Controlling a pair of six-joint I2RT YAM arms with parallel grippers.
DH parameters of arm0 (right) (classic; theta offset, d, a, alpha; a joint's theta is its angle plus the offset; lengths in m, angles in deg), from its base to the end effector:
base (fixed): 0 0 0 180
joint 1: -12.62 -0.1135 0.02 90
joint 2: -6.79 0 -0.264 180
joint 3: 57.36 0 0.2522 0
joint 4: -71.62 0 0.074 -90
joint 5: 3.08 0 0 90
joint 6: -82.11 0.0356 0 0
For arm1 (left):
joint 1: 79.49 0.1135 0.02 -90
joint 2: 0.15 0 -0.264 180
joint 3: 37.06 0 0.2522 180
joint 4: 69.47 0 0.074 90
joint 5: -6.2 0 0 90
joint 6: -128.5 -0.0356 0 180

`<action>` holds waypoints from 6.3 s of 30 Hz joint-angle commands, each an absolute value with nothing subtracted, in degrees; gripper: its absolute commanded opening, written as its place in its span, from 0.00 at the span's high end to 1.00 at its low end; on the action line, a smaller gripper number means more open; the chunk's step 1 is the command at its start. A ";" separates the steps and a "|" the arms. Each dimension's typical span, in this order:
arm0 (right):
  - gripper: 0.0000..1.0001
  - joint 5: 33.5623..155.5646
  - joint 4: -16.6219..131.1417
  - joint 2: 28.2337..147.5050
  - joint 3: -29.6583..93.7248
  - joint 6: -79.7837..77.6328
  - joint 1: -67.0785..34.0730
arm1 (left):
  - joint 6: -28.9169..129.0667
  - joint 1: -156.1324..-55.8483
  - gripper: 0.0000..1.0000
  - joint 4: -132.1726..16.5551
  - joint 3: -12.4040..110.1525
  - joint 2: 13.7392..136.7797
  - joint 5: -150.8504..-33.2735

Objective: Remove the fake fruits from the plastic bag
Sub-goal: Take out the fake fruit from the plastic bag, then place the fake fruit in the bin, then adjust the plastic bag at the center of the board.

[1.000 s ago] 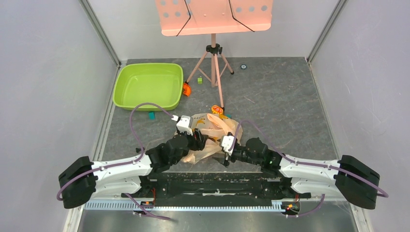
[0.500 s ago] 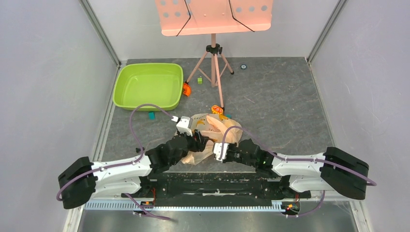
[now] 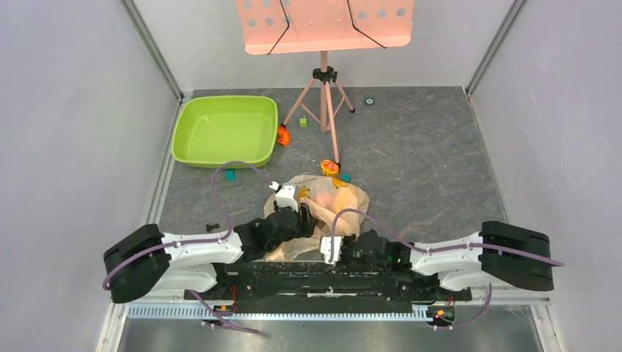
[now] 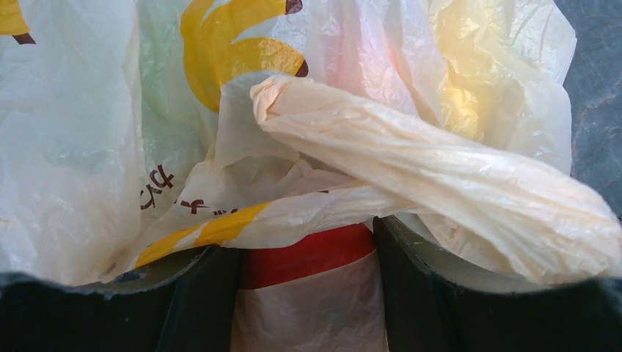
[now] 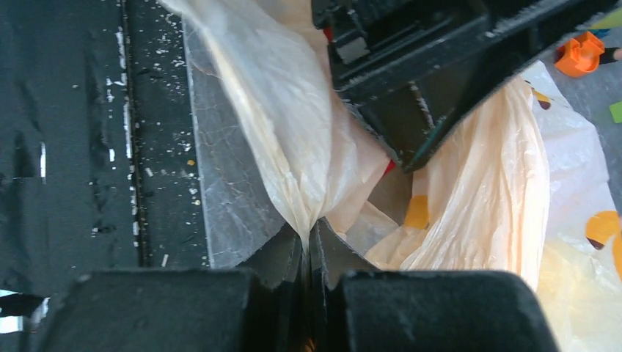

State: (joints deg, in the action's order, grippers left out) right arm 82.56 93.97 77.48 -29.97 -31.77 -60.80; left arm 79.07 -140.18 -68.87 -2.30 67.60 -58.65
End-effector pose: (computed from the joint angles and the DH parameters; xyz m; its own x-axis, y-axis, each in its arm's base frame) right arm 0.0649 0.2086 0.1505 0.2854 -0.4561 -0.8429 -0.8966 0.1837 -0.4029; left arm 0.1209 -0.1845 0.1618 -0.6064 -0.1225 -0.7857 0.2918 0.8849 -0.3632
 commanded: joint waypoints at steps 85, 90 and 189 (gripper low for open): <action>1.00 78.14 92.82 80.66 -27.48 -18.52 -68.24 | 65.59 -116.97 0.47 -32.39 29.61 53.29 -64.11; 1.00 79.17 90.49 82.79 -24.45 -18.62 -68.24 | 65.97 -105.57 0.47 -35.46 34.37 62.14 -65.30; 1.00 60.40 72.08 82.91 -12.09 22.04 -65.68 | 82.07 -133.25 0.98 -29.60 20.77 38.66 -73.72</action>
